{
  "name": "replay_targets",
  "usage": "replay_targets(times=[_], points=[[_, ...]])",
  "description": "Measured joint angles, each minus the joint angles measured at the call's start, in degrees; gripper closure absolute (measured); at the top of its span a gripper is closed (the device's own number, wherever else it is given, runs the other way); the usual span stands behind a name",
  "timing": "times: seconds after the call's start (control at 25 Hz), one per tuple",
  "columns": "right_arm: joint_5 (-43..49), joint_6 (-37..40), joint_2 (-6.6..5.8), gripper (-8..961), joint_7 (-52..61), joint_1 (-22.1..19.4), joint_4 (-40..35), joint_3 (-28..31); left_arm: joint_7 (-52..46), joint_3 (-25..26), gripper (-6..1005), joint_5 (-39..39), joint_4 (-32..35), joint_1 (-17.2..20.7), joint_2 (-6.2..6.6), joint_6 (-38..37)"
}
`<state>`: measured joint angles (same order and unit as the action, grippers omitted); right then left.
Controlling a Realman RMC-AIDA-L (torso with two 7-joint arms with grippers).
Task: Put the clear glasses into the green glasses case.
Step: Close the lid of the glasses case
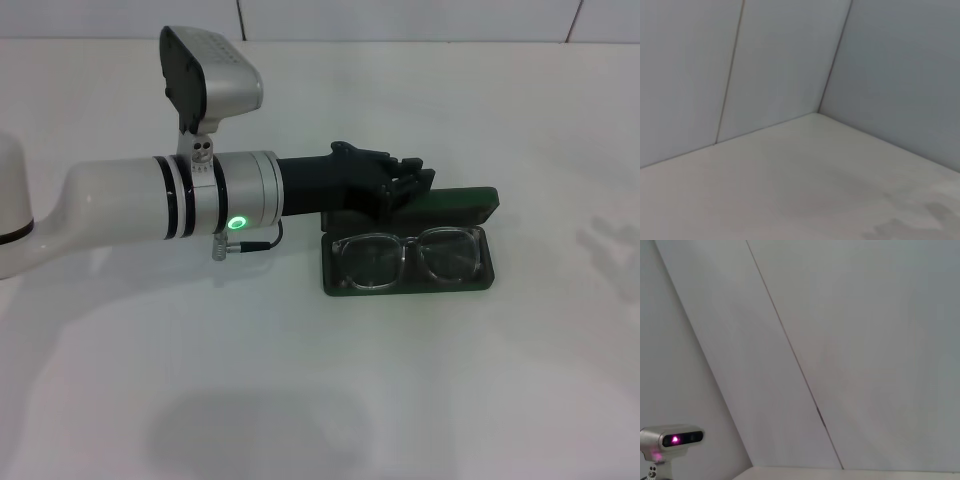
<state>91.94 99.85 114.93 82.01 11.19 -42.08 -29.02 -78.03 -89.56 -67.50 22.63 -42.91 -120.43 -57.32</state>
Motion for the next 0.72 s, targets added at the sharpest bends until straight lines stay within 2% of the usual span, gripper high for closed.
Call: replay_targets(times=[0.72], points=[[0.0, 0.0, 0.15, 663, -0.2, 0.1, 0.7, -0.8, -0.3, -2.1, 777, 0.4, -0.9, 0.6, -0.10, 2.5]])
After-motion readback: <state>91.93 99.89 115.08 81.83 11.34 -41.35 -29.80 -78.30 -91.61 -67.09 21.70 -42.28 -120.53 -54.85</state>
